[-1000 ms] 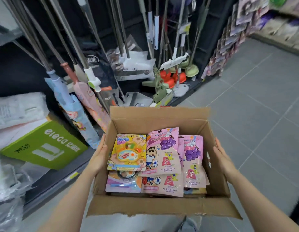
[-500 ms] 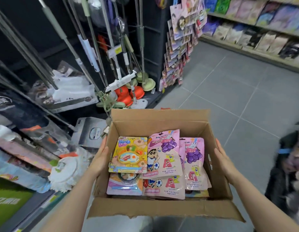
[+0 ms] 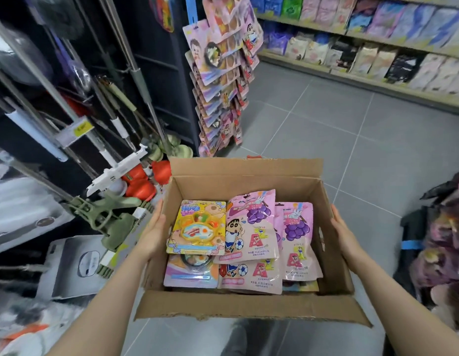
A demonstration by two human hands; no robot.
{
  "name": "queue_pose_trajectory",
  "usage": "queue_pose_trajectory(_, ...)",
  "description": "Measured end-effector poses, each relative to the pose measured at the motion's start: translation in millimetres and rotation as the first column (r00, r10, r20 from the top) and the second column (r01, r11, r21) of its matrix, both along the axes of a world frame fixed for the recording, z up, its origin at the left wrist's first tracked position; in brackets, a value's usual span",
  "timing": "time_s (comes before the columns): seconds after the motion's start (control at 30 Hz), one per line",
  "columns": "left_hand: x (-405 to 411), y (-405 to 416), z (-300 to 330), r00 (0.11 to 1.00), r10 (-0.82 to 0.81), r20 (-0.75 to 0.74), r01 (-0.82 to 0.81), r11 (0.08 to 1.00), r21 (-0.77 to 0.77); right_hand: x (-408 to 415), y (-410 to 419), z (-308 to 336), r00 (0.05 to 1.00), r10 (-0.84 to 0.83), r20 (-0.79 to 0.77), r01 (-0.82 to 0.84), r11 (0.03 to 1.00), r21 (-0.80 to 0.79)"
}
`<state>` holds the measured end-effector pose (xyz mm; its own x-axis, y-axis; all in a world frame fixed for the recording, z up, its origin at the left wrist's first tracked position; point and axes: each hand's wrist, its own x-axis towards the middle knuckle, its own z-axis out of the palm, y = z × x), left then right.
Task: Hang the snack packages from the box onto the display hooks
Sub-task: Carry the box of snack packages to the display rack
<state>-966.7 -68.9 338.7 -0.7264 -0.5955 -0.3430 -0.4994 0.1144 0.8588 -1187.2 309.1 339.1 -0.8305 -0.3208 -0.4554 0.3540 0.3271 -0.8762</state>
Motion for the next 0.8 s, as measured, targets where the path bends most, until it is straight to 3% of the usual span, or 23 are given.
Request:
queue_pose_trajectory(0.3, -160, 26, -7, 0.993, 0.114, -0.037, -0.112, 0.993, 0.039, -180, -1, -2, 0.998, 0.053, 0.018, -0.053, 0.999, 0.012)
queue_pose_trajectory(0.4, -213, 45, -8, 0.987, 0.158, -0.043, -0.158, 0.987, 0.007, -255, 1, -2, 0.987, 0.157, -0.034, -0.156, 0.987, 0.026)
queue_pose_trajectory(0.8, -385, 73, -46, 0.935, 0.355, 0.012, -0.355, 0.933, 0.06, -489, -14, -4, 0.947, 0.319, 0.04, -0.32, 0.947, 0.014)
